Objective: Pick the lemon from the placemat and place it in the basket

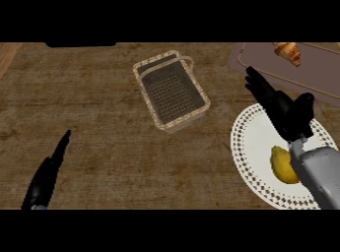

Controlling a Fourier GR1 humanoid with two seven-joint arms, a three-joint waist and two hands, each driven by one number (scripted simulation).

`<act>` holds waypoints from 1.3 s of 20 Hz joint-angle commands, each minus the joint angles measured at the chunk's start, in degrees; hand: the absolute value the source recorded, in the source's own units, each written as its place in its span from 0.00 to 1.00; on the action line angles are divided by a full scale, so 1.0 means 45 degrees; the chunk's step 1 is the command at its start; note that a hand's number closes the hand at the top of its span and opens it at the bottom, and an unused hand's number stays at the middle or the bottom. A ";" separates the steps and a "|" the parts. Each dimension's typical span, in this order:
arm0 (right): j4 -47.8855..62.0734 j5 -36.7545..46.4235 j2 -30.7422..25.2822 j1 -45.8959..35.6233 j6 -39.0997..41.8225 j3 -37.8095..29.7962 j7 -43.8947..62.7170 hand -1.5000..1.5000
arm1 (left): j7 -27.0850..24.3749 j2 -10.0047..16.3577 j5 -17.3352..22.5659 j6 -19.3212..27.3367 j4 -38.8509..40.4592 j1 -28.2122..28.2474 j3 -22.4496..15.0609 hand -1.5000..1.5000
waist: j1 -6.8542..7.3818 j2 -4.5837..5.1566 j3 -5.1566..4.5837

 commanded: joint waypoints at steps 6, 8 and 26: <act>-0.1455 -0.3064 0.1190 -0.1059 0.3201 -0.0838 -0.2049 1.00 | 0.1412 0.0107 0.2062 -0.0187 -0.2630 0.3324 0.0623 0.50 | -0.0118 0.0007 -0.0443; -0.2418 -0.2275 0.0975 -0.1061 0.4845 0.0801 -0.2661 1.00 | 0.1563 0.0468 0.2343 -0.0831 -0.2592 0.3530 0.0766 0.50 | -0.0264 -0.0075 -0.0484; -0.4693 0.4140 -0.5651 -0.2816 0.4848 0.0181 -0.0496 0.00 | 0.1767 0.0446 0.3405 0.0021 -0.5365 0.6878 0.1051 0.50 | -0.1651 -0.0348 -0.0579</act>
